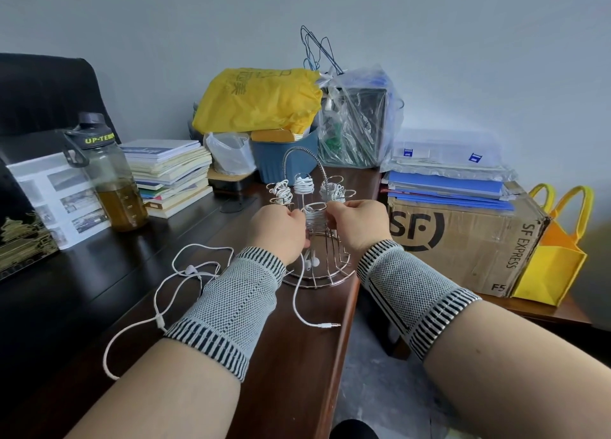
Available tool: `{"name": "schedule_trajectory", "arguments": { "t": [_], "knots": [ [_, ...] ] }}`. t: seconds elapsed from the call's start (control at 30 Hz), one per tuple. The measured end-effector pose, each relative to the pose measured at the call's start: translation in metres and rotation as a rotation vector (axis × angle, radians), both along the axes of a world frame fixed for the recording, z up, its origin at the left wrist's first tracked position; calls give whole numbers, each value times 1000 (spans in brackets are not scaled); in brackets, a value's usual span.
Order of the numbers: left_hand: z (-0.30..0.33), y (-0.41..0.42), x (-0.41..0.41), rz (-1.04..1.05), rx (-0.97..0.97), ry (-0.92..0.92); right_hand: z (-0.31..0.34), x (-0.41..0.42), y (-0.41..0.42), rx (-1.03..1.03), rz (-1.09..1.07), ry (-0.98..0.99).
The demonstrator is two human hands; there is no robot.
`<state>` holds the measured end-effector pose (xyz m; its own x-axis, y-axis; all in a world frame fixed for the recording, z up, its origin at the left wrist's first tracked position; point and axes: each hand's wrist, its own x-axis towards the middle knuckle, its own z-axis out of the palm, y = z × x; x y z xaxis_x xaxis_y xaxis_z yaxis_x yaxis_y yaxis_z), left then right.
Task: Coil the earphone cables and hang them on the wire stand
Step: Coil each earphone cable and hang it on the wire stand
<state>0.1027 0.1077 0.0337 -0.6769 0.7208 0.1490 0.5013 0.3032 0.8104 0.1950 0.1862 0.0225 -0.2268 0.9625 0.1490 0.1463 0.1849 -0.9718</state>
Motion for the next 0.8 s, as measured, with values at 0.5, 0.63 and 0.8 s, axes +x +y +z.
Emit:
{"name": "schedule_trajectory", "arguments": {
  "t": [0.5, 0.63, 0.8],
  "knots": [
    [-2, -5, 6, 51, 185, -358, -1, -2, 9, -26, 8, -58],
    [-4, -5, 4, 76, 202, -415, -1, -1, 9, -28, 14, -67],
    [-1, -2, 1, 71, 201, -275, -2, 0, 7, -25, 11, -42]
  ]
}}
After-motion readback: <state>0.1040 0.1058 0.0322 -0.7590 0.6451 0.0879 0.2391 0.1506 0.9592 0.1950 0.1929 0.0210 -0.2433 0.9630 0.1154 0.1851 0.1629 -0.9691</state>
